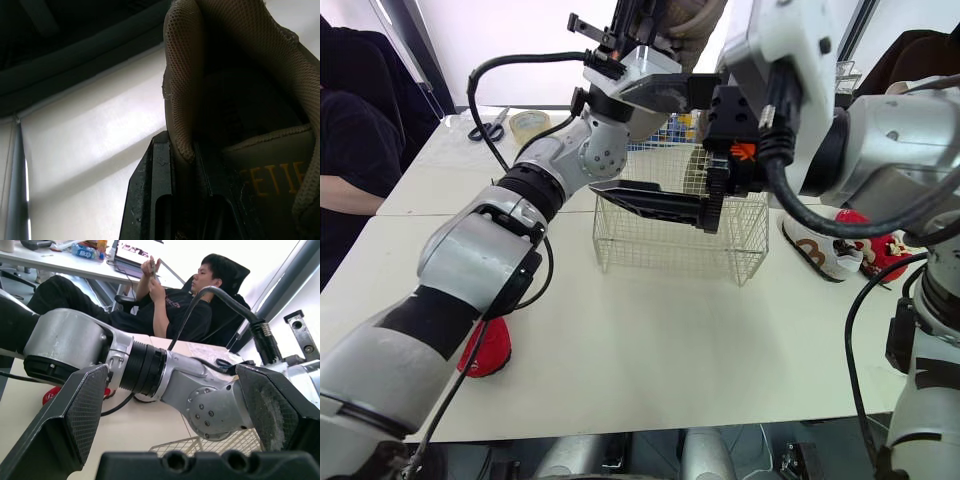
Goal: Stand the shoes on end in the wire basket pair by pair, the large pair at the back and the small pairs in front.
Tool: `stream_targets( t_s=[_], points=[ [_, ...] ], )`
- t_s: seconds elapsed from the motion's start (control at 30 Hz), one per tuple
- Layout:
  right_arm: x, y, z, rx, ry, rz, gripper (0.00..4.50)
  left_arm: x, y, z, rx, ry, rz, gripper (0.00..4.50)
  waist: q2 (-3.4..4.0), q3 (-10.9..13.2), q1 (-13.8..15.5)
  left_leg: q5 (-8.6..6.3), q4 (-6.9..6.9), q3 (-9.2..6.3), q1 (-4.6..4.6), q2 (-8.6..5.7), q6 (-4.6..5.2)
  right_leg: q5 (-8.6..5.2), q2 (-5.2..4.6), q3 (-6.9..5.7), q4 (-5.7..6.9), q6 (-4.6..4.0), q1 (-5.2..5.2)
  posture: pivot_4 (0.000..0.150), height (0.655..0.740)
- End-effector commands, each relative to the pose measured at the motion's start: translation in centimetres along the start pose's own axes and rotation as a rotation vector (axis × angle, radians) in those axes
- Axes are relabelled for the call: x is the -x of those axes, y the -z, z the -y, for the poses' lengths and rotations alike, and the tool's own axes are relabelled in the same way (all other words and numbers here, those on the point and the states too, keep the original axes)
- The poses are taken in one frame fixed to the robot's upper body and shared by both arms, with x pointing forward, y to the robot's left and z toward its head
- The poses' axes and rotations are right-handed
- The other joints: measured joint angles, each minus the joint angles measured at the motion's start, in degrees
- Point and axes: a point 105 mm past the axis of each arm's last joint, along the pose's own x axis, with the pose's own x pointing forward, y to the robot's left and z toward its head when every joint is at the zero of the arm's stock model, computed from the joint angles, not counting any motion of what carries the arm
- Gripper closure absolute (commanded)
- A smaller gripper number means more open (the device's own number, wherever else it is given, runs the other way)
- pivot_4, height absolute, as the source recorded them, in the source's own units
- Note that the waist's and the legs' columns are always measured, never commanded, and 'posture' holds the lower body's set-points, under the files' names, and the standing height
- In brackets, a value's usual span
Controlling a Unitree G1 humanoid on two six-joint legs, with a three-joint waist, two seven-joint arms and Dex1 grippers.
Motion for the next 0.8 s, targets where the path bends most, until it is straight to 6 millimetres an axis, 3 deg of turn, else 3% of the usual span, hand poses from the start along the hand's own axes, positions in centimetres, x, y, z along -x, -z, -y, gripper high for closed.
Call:
stream_targets(
  t_s=[0.03,0.43,0.8],
  points=[
    [0.6,-0.7,0.3,0.036,0.037,0.019,0.0,-0.5,0.6,-1.1,-0.073,-0.027,0.006,4.48,0.0,0.0,0.04,0.0,0.0,0.0,-0.11,0.0,0.0,0.0,0.0,0.0,0.01,0.0,-0.12,0.15,0.74],
    [0.6,-1.0,0.1,0.047,0.03,0.025,0.0,-2.4,-1.6,-4.5,-0.188,-0.186,0.212,4.48,-0.01,0.06,0.22,0.02,0.0,0.03,-0.73,-0.02,-0.03,0.01,-0.01,0.01,0.04,0.01,-0.71,0.15,0.74],
    [0.7,-1.1,-0.2,0.053,0.027,0.004,0.0,-2.2,-2.2,-3.7,-0.182,-0.203,0.233,4.48,-0.01,0.06,0.53,0.11,0.06,0.03,-1.26,-0.16,-0.16,0.08,-0.08,0.0,-0.01,0.12,-1.15,0.15,0.74]
  ],
)
